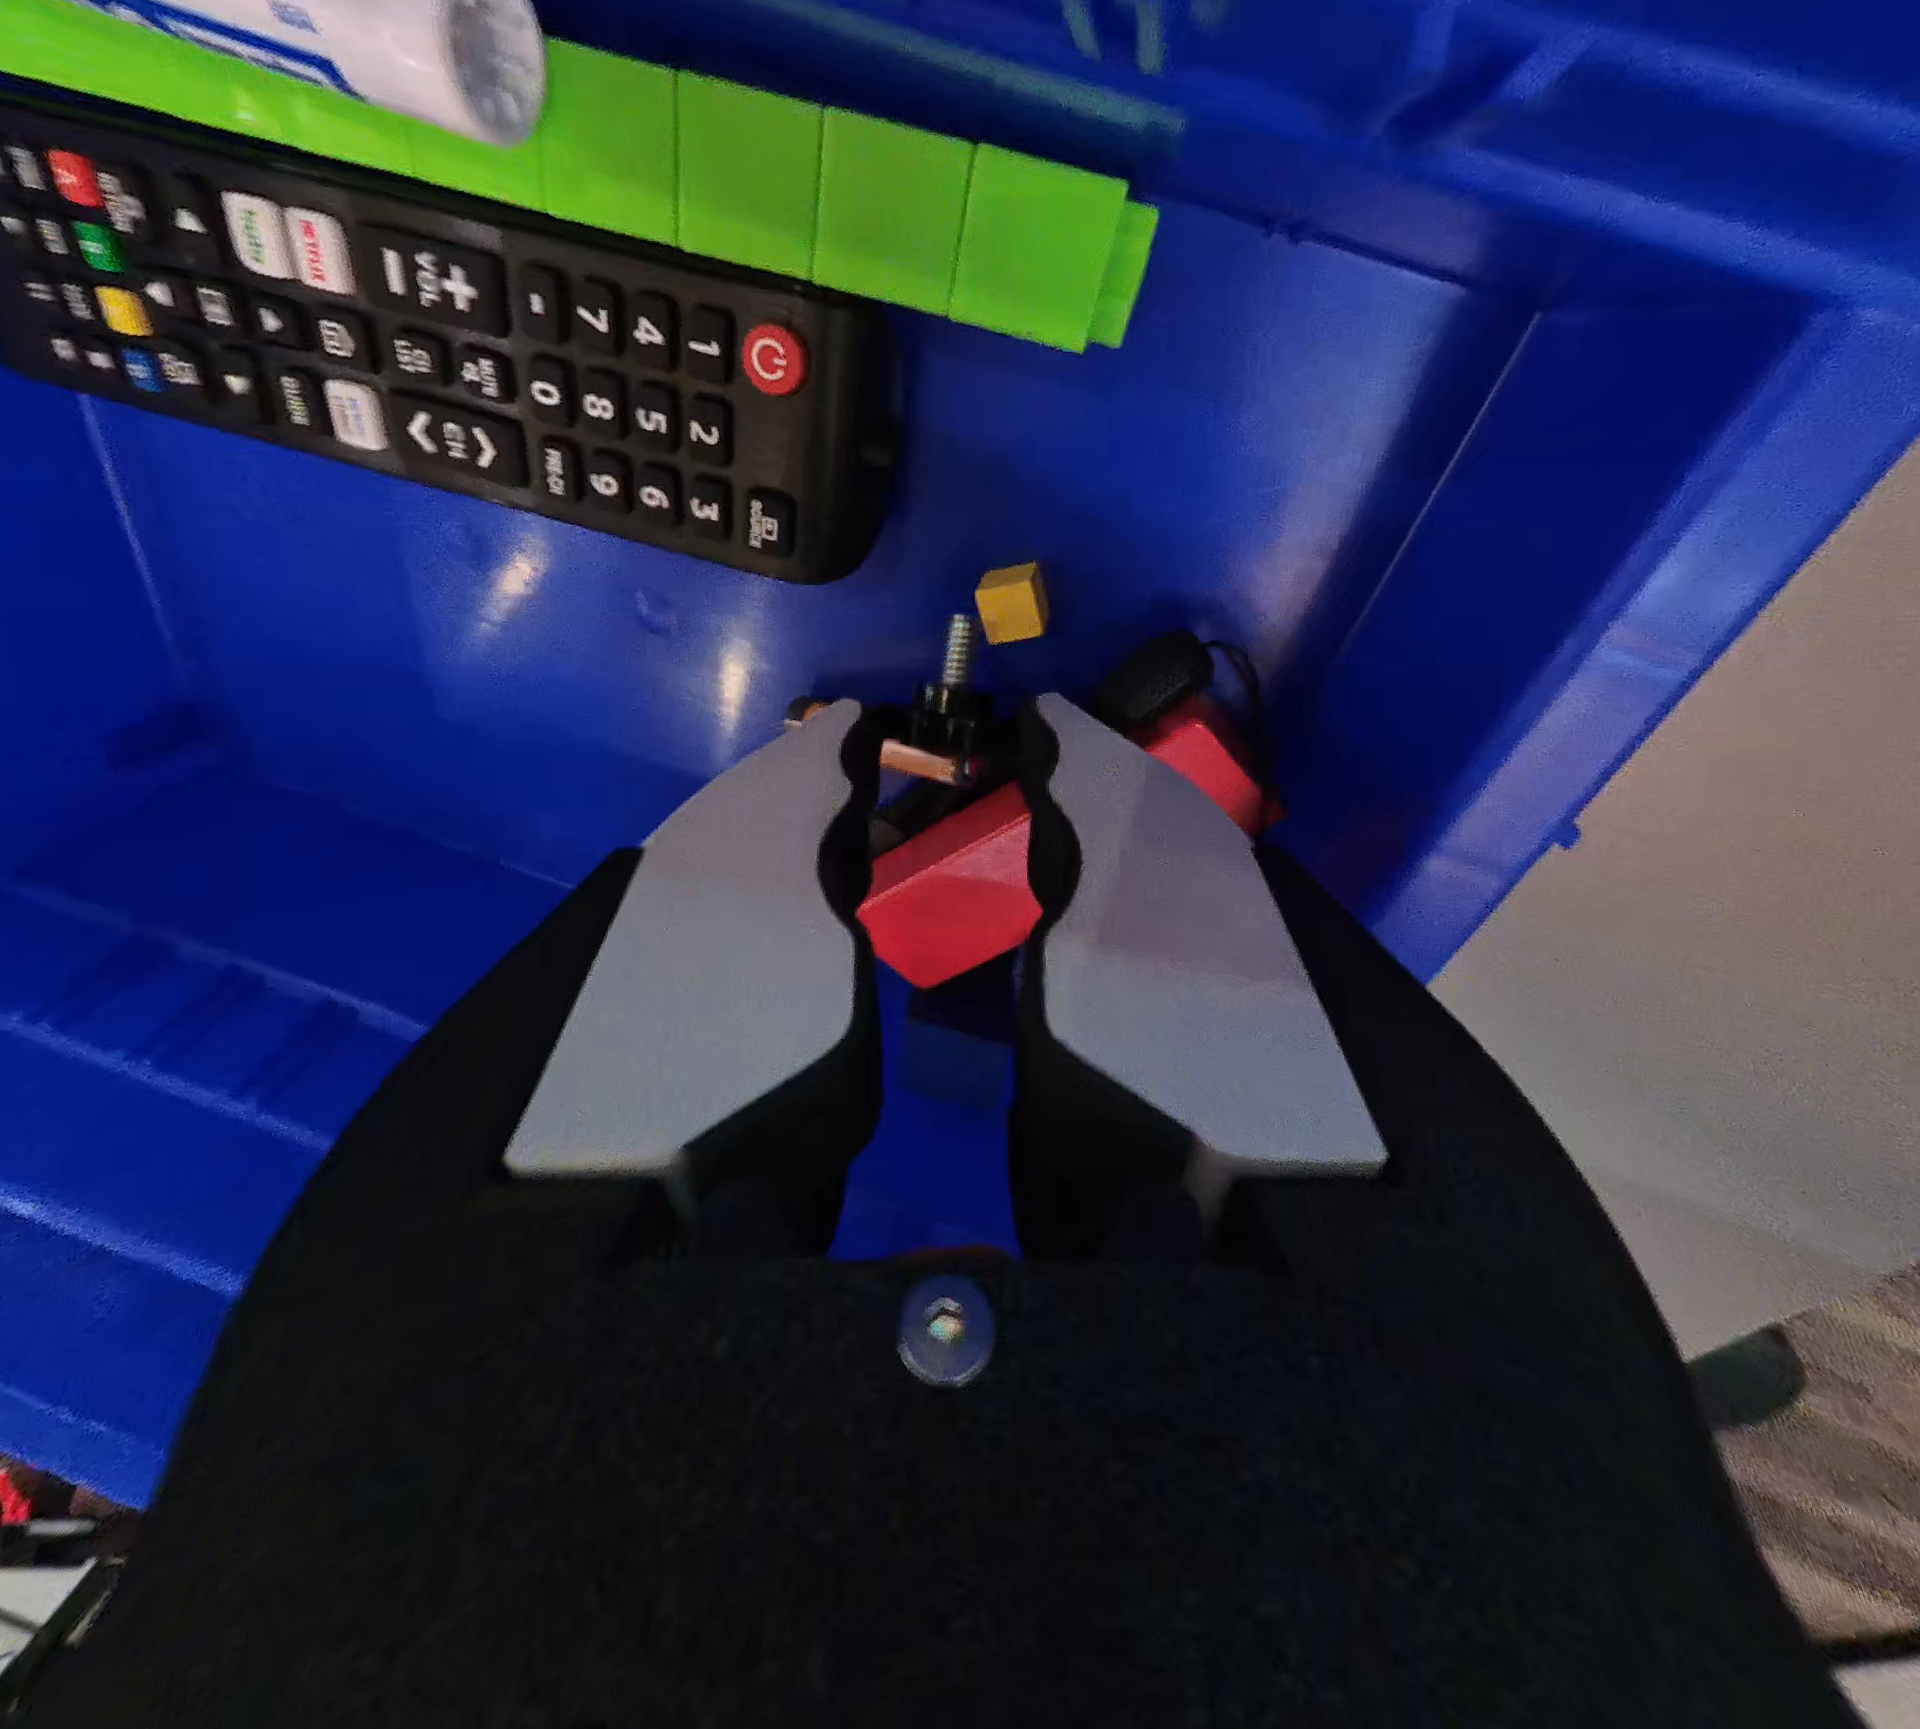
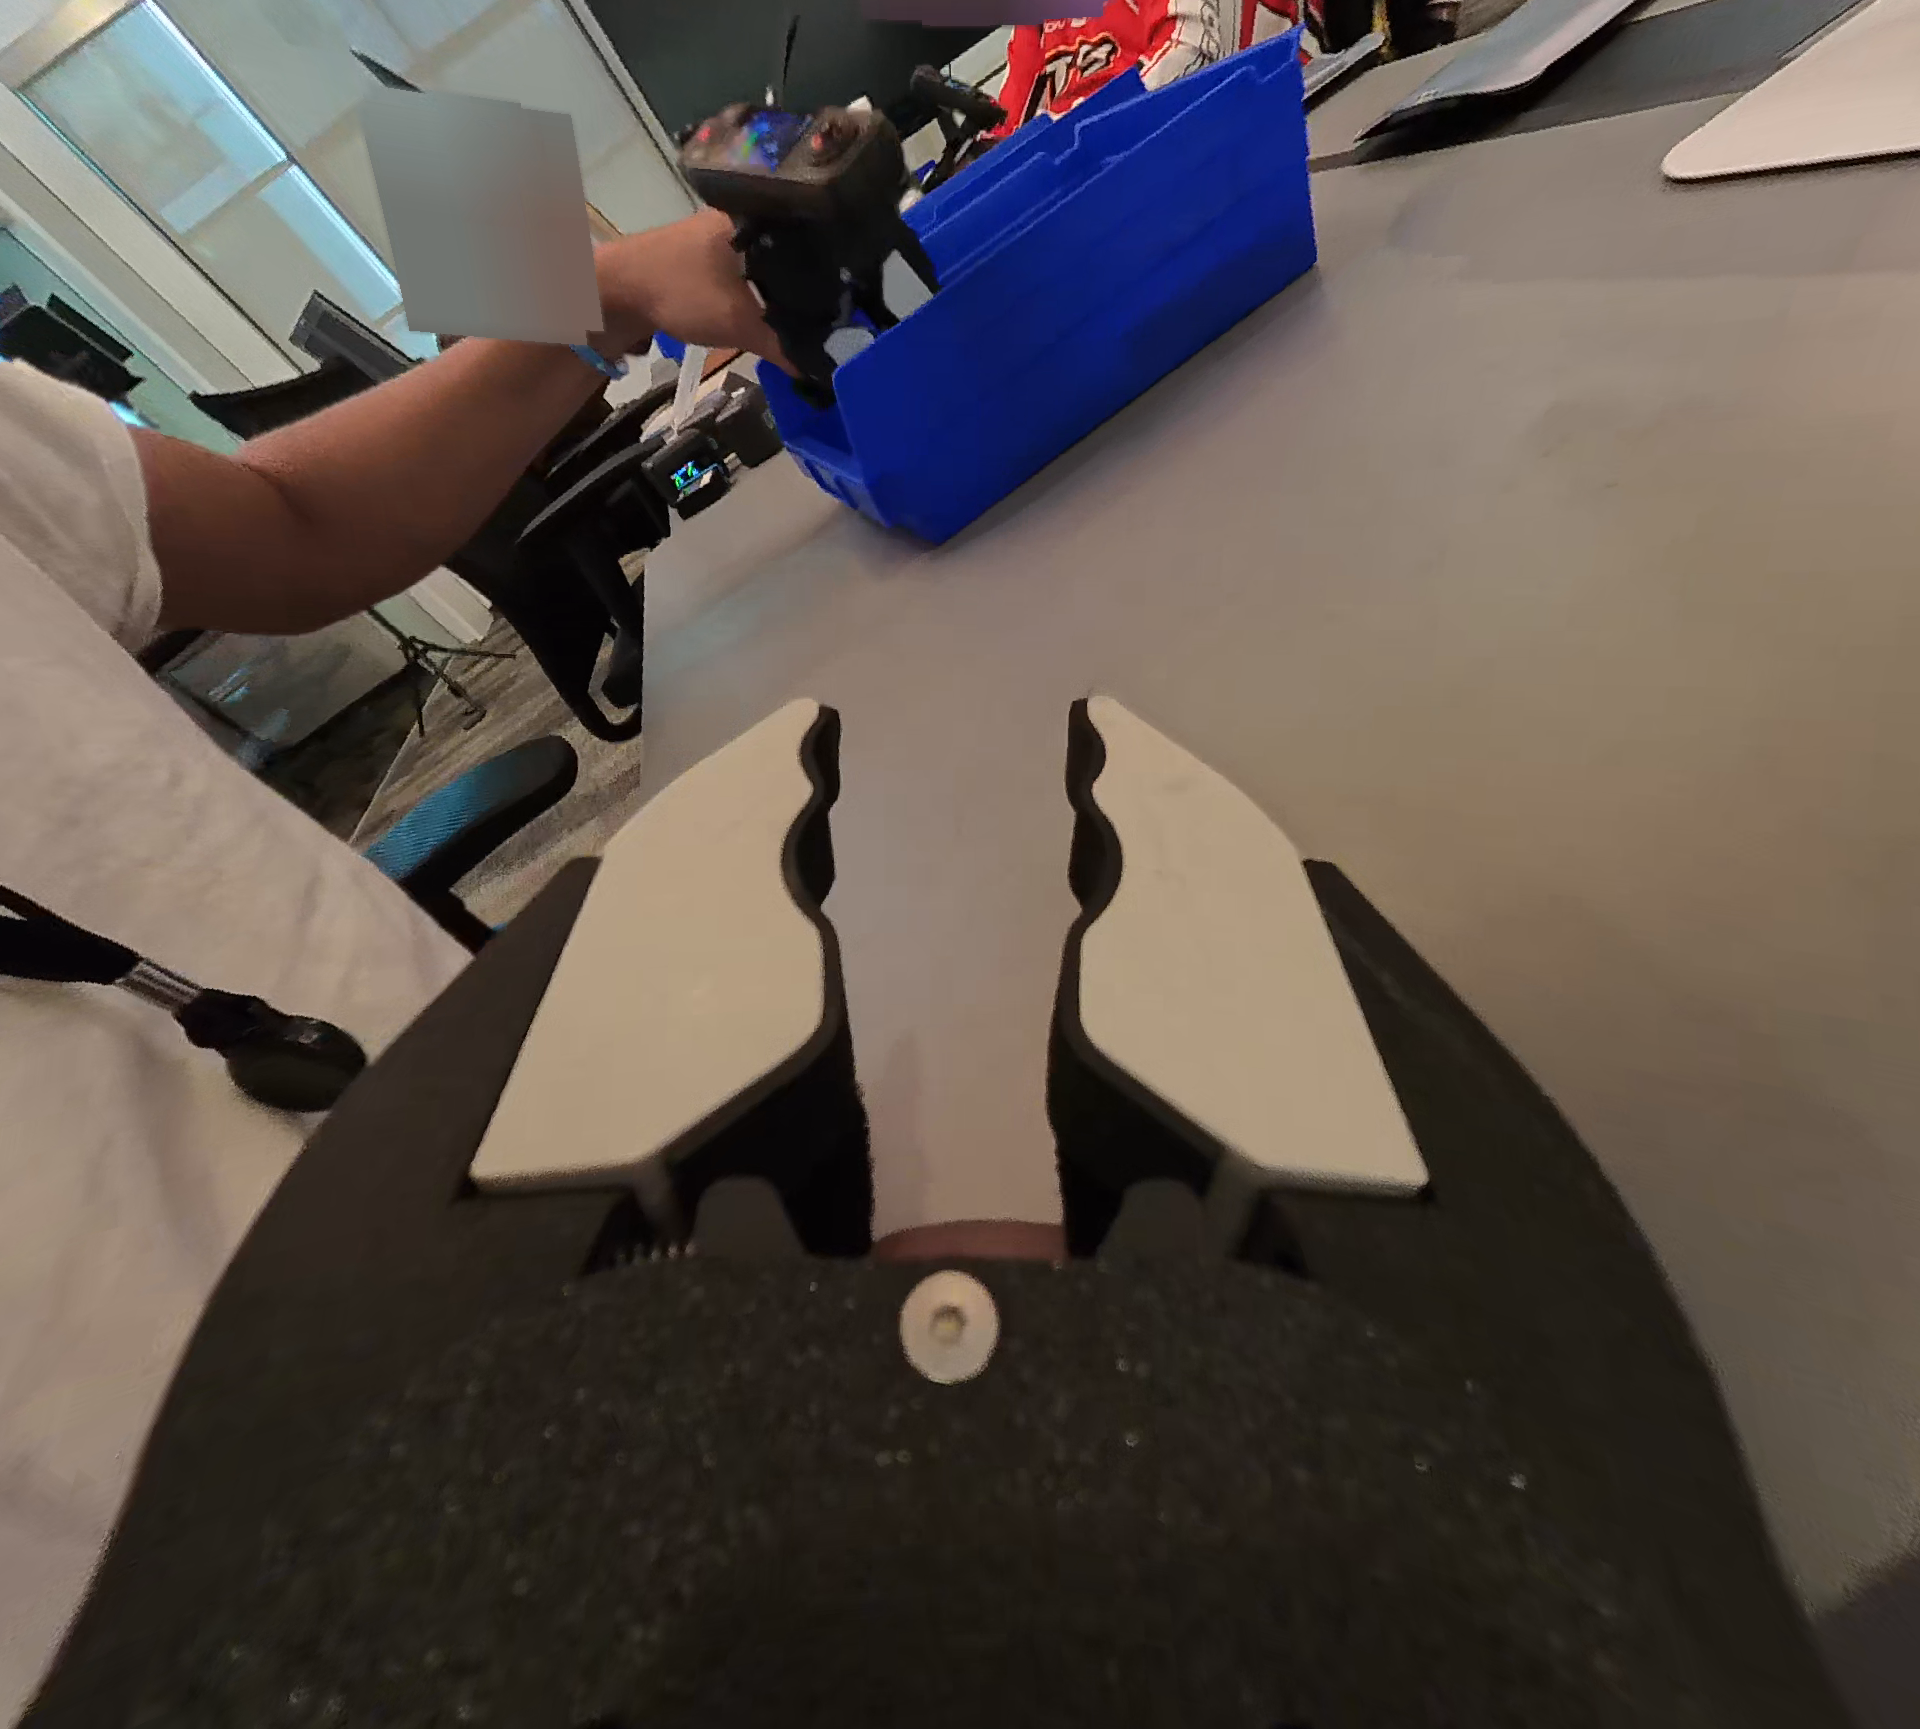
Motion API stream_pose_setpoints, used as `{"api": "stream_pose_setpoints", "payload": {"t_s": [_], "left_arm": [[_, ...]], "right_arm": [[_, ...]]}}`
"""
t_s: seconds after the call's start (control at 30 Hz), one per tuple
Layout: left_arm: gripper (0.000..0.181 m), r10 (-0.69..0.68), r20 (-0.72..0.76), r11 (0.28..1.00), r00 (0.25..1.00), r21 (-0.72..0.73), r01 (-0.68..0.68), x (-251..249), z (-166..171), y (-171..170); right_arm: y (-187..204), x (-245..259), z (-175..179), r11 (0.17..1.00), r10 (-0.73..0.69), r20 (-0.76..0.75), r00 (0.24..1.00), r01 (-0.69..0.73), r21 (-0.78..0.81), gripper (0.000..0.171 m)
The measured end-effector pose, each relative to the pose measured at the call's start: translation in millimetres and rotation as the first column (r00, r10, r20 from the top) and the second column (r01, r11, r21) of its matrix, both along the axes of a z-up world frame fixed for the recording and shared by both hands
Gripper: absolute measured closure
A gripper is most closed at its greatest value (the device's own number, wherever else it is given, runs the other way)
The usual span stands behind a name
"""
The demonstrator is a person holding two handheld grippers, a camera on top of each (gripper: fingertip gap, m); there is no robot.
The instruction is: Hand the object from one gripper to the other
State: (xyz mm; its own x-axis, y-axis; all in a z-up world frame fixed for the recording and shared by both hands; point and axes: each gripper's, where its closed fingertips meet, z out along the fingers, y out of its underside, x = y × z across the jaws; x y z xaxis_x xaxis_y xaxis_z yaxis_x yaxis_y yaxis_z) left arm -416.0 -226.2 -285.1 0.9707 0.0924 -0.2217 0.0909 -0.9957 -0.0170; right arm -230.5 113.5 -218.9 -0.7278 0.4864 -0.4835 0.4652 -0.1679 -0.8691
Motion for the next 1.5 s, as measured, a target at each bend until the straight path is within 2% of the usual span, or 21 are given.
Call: {"api": "stream_pose_setpoints", "payload": {"t_s": [0.13, 0.23, 0.3, 0.4, 0.53, 0.63, 0.7, 0.77, 0.9, 1.0, 1.07, 1.13, 1.23, 1.3, 1.37, 1.4, 1.43, 1.5], "left_arm": [[0.156, 0.036, -0.138, 0.992, 0.99, 0.121, -0.019, -6, 29, 23], [0.156, 0.131, -0.292, 0.93, 0.947, 0.368, -0.014, -13, 79, 61], [0.156, 0.218, -0.344, 0.819, 0.913, 0.573, 0.021, -8, 119, 91], [0.156, 0.248, -0.327, 0.575, 0.912, 0.807, 0.133, 24, 162, 143], [0.156, 0.138, -0.368, 0.42, 0.92, 0.863, 0.282, 79, 166, 208], [0.157, 0.089, -0.388, 0.333, 0.917, 0.88, 0.339, 115, 168, 240], [0.157, 0.051, -0.397, 0.301, 0.917, 0.881, 0.365, 132, 168, 253], [0.156, 0.005, -0.406, 0.29, 0.914, 0.875, 0.387, 145, 164, 263], [0.156, -0.049, -0.44, 0.299, 0.896, 0.85, 0.434, 157, 152, 273], [0.156, -0.055, -0.461, 0.318, 0.886, 0.832, 0.454, 160, 143, 278], [0.156, -0.055, -0.477, 0.328, 0.877, 0.821, 0.467, 160, 140, 281], [0.156, -0.045, -0.489, 0.367, 0.871, 0.803, 0.47, 155, 134, 280], [0.154, 0.022, -0.456, 0.416, 0.89, 0.813, 0.407, 144, 121, 275], [0.152, 0.101, -0.408, 0.432, 0.907, 0.84, 0.329, 137, 113, 266], [0.155, 0.159, -0.295, 0.429, 0.942, 0.88, 0.203, 134, 103, 257], [0.157, 0.182, -0.204, 0.409, 0.962, 0.905, 0.115, 135, 96, 254], [0.157, 0.201, -0.097, 0.383, 0.975, 0.924, 0.013, 135, 89, 252], [0.151, 0.208, 0.096, 0.323, 0.973, 0.933, -0.161, 137, 76, 252]], "right_arm": [[-19, -4, -5, 0.995, 0.093, 0.016, 0.996, -0.094, 0.026, 0.129], [-35, -21, 1, 0.987, 0.157, 0.056, 0.986, -0.156, -0.025, 0.128], [-46, -38, 12, 0.982, 0.179, 0.084, 0.98, -0.173, -0.073, 0.126], [-65, -61, 41, 0.963, 0.222, 0.102, 0.97, -0.202, -0.179, 0.123], [-87, -71, 74, 0.882, 0.359, 0.102, 0.928, -0.302, -0.362, 0.119], [-95, -52, 83, 0.737, 0.564, 0.122, 0.817, -0.431, -0.521, 0.118], [-94, -35, 89, 0.612, 0.683, 0.103, 0.723, -0.489, -0.621, 0.117], [-91, -23, 93, 0.532, 0.734, 0.072, 0.675, -0.507, -0.679, 0.118], [-85, -14, 94, 0.473, 0.762, 0.044, 0.646, -0.508, -0.72, 0.121], [-82, -11, 94, 0.454, 0.769, 0.031, 0.639, -0.511, -0.729, 0.136], [-83, -12, 88, 0.497, 0.749, 0.04, 0.662, -0.52, -0.695, 0.146], [-83, -15, 82, 0.543, 0.722, 0.058, 0.689, -0.513, -0.665, 0.147], [-86, -29, 63, 0.695, 0.615, 0.112, 0.78, -0.47, -0.543, 0.146], [-80, -49, 37, 0.852, 0.454, 0.13, 0.881, -0.388, -0.351, 0.147], [-62, -76, 9, 0.977, 0.208, 0.078, 0.975, -0.205, -0.051, 0.146], [-48, -89, 0, 0.988, 0.086, -0.018, 0.996, -0.083, 0.129, 0.146], [-35, -99, -5, 0.952, 0.008, -0.146, 0.989, 0.037, 0.302, 0.146], [-19, -109, -4, 0.805, -0.04, -0.382, 0.923, 0.256, 0.535, 0.146]]}}
